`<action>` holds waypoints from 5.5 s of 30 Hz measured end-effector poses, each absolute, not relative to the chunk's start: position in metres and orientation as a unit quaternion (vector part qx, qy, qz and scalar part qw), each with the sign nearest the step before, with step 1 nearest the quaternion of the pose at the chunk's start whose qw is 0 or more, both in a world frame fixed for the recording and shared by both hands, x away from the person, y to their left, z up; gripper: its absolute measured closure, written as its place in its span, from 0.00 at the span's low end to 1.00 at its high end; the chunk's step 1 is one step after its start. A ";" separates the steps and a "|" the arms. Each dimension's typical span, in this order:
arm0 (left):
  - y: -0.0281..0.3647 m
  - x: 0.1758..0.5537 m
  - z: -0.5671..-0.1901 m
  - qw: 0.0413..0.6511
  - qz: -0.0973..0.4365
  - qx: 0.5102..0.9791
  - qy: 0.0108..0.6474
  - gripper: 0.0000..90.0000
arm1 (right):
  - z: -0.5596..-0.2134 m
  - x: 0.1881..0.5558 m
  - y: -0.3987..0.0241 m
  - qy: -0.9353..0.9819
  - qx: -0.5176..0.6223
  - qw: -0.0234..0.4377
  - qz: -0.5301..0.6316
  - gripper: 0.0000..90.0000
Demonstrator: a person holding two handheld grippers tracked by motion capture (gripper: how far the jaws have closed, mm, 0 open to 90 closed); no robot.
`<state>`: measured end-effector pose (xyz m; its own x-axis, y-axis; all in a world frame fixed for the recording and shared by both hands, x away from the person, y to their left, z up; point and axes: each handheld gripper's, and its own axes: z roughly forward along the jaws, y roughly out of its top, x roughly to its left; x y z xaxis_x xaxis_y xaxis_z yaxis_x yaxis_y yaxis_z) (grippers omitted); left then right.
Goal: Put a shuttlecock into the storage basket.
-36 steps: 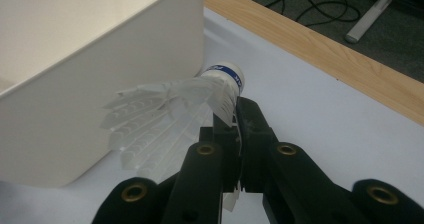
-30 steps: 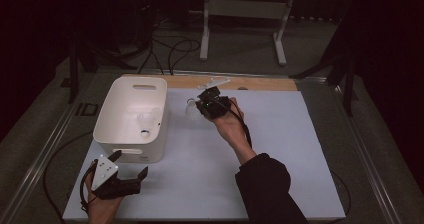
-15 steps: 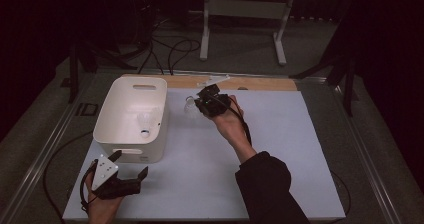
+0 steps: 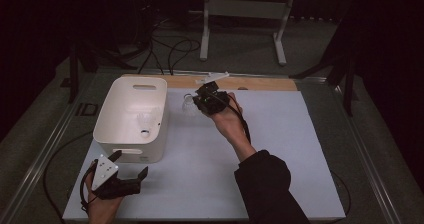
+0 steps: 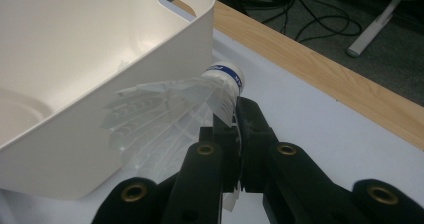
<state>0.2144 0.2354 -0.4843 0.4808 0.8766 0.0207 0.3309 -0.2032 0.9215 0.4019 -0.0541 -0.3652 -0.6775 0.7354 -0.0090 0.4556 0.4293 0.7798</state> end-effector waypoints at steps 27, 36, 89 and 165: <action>0.236 0.214 -0.484 0.471 0.290 0.720 0.419 0.00 | -0.353 0.402 -0.048 0.829 0.350 0.180 0.398 0.98; 0.236 0.214 -0.484 0.471 0.290 0.720 0.419 0.00 | -0.348 0.404 -0.047 0.827 0.345 0.175 0.407 0.98; 0.236 0.215 -0.484 0.470 0.289 0.721 0.419 0.00 | -0.329 0.406 -0.018 0.820 0.318 0.173 0.443 0.98; 0.236 0.215 -0.484 0.470 0.289 0.721 0.419 0.00 | -0.329 0.390 0.034 0.832 0.270 0.147 0.462 0.97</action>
<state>0.2145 0.2360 -0.4840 0.4826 0.8755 0.0237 0.3323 -0.2081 0.9199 0.3900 0.0340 -0.3294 -0.8115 0.5843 0.0051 0.3132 0.4277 0.8479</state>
